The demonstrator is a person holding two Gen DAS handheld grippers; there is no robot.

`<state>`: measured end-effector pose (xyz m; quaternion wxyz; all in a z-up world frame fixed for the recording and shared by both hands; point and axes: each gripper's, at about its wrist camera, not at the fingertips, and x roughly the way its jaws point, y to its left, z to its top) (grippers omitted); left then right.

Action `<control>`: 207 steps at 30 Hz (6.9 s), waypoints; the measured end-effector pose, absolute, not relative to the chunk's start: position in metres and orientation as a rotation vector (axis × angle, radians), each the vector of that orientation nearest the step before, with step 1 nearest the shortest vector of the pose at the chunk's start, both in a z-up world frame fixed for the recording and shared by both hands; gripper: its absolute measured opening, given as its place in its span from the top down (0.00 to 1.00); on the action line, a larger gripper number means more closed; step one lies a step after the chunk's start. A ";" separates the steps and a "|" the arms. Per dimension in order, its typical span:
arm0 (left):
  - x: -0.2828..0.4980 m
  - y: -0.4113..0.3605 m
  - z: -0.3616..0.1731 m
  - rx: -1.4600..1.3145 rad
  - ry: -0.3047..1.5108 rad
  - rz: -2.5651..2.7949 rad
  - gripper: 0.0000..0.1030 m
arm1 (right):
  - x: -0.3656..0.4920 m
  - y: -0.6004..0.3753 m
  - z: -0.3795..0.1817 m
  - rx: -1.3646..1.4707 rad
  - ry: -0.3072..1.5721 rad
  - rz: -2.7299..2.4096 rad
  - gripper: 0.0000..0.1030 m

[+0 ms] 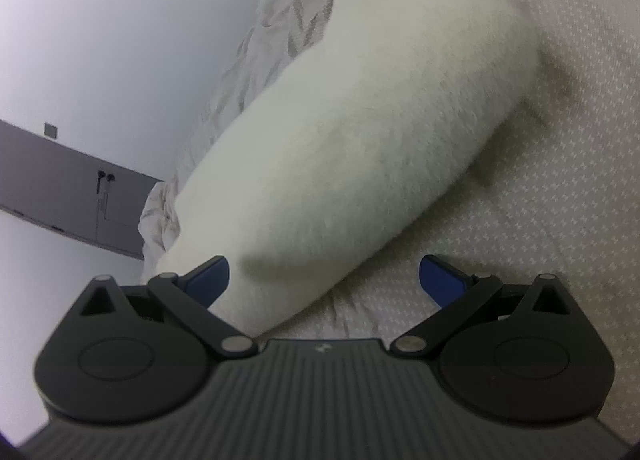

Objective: Fold large clothes

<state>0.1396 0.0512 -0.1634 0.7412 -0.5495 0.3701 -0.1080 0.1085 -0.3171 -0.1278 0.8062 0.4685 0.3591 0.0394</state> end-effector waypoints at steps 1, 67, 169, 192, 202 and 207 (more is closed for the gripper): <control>0.143 0.052 -0.165 -1.210 0.815 -0.223 0.17 | 0.109 -0.316 -0.129 1.009 0.766 0.086 0.00; 0.071 0.009 -0.021 -0.862 0.548 -0.420 0.56 | 0.033 -0.381 0.004 0.918 0.362 0.087 0.50; -0.140 -0.306 0.086 0.053 0.422 -1.033 0.32 | -0.271 -0.440 0.072 0.260 0.245 -0.660 0.27; -0.157 -0.287 0.068 0.061 0.428 -1.058 0.14 | -0.262 -0.419 0.049 0.249 0.291 -0.697 0.27; -0.163 -0.284 0.068 0.067 0.405 -1.036 0.01 | -0.257 -0.419 0.049 0.232 0.315 -0.736 0.28; -0.163 -0.280 0.070 0.063 0.403 -1.026 0.00 | -0.257 -0.417 0.050 0.217 0.320 -0.740 0.28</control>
